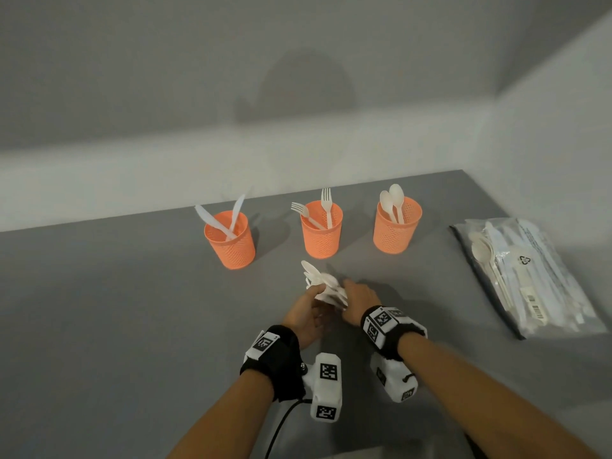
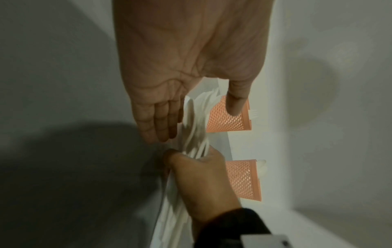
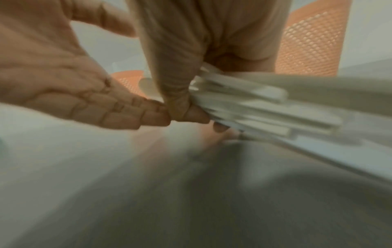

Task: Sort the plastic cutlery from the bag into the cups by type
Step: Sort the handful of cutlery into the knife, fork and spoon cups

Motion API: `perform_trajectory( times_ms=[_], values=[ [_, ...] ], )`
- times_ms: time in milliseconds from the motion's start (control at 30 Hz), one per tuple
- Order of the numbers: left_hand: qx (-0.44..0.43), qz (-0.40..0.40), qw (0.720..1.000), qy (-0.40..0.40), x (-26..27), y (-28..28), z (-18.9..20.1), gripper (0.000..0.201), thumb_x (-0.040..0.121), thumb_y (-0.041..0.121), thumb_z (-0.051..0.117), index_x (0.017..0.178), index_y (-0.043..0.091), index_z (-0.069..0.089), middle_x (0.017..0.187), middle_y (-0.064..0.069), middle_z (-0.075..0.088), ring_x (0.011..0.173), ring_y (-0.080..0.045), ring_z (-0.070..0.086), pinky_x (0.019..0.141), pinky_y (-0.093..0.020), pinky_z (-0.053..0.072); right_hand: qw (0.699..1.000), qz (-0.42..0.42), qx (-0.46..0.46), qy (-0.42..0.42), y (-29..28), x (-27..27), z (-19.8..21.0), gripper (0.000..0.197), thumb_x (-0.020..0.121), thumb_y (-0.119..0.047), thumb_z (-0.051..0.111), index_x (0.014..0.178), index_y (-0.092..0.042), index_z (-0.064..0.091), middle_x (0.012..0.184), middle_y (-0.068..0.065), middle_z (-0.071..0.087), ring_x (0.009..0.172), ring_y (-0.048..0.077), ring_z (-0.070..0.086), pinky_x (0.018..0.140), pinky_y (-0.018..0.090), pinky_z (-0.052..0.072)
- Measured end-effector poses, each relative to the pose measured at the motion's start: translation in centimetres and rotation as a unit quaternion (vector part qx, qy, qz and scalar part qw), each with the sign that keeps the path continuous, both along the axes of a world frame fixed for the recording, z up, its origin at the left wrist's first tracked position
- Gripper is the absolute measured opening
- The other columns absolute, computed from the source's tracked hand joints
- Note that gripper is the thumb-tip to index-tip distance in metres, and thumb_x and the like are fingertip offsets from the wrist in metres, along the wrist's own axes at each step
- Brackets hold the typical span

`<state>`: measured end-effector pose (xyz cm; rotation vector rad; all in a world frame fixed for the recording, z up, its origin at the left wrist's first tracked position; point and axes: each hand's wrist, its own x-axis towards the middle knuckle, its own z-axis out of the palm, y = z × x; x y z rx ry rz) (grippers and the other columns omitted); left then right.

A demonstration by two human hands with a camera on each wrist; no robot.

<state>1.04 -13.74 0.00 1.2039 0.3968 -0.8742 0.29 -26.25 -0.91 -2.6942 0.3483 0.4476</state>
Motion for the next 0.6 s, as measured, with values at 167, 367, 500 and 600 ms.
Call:
perform_trajectory(
  times_ms=[167,367,500,600],
  values=[
    [0.003,0.030,1.000,-0.005,0.2,1.3,0.6,0.024,0.094,0.033,0.041,0.083,0.015,0.051,0.087,-0.007,0.059,0.076,-0.019,0.056,0.072,-0.030,0.043,0.973,-0.063,0.197,-0.101,-0.5,1.2,3.3,0.037,0.080,-0.002,0.062,0.116,0.002,0.052,0.110,0.016,0.061,0.103,0.029,0.058,0.078,0.028,0.040],
    [-0.051,0.036,0.997,0.046,-0.8,2.0,0.9,0.049,0.097,0.046,0.030,0.110,0.003,0.051,0.101,-0.018,0.060,0.090,-0.027,0.059,0.075,-0.038,0.047,0.840,-0.146,0.464,-0.239,1.1,2.2,8.8,0.037,0.078,0.007,0.063,0.109,-0.009,0.052,0.090,0.001,0.060,0.084,0.017,0.058,0.073,0.017,0.050],
    [-0.101,0.055,0.991,0.072,-0.7,2.0,1.6,0.069,0.096,0.055,0.021,0.130,-0.003,0.038,0.110,-0.025,0.059,0.099,-0.033,0.059,0.089,-0.044,0.044,0.805,-0.150,0.512,-0.260,3.7,2.6,9.6,0.071,0.064,-0.019,0.076,0.129,-0.009,0.047,0.127,0.017,0.055,0.116,0.029,0.055,0.101,0.044,0.046],
    [-0.136,0.090,0.984,0.070,-0.2,2.1,3.0,0.069,0.097,0.053,0.019,0.125,-0.005,0.042,0.088,-0.024,0.067,0.084,-0.033,0.067,0.081,-0.044,0.052,0.784,-0.139,0.543,-0.268,4.9,2.1,9.6,0.071,0.068,-0.017,0.076,0.131,-0.013,0.043,0.127,0.012,0.055,0.120,0.027,0.053,0.103,0.043,0.044]
  ],
)
